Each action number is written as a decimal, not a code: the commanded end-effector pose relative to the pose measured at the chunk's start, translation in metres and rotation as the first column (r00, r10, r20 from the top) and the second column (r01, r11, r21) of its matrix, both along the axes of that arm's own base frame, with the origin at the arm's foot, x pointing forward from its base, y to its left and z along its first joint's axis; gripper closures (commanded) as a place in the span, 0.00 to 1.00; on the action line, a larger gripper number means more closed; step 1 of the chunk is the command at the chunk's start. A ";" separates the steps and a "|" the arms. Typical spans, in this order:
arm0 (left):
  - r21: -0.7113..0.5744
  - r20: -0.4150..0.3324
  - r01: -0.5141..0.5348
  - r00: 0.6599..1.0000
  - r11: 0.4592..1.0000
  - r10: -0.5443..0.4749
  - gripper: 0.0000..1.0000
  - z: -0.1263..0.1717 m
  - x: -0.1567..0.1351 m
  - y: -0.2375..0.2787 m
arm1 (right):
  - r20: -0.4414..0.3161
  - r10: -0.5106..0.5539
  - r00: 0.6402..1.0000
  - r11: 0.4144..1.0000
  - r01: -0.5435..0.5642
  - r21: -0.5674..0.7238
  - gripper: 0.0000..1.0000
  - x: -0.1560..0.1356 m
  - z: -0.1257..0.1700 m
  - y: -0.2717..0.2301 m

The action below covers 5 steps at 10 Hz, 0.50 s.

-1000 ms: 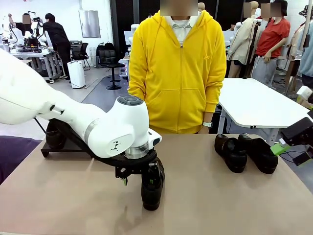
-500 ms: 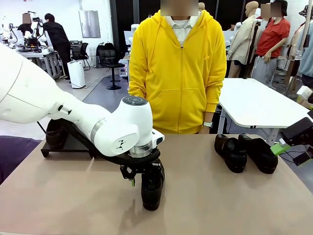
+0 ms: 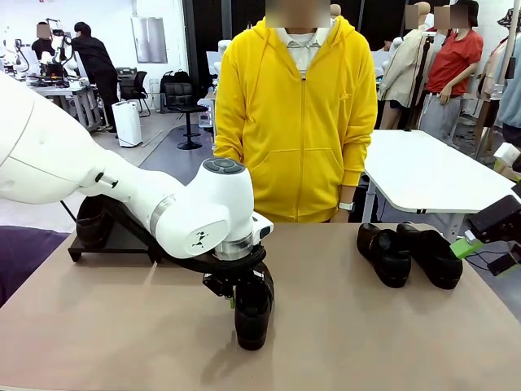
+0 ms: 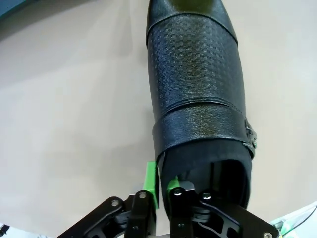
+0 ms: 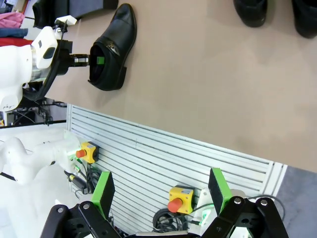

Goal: Organize the shoes by placing them on the stand.
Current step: Place the Shoe from the middle of the table onto the Shoes Stand.

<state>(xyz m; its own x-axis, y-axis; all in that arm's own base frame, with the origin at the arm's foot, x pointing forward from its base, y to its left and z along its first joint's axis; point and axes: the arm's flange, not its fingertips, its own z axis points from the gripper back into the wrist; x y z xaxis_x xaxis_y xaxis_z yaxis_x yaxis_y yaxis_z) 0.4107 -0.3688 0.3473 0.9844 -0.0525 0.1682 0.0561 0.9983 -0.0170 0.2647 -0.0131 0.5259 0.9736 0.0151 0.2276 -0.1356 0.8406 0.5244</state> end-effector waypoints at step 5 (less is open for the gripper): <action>-0.028 0.116 0.106 0.988 0.994 -0.102 1.00 0.073 -0.034 0.011 | 0.007 0.022 1.000 0.999 -0.022 0.025 0.00 0.002 0.004 0.000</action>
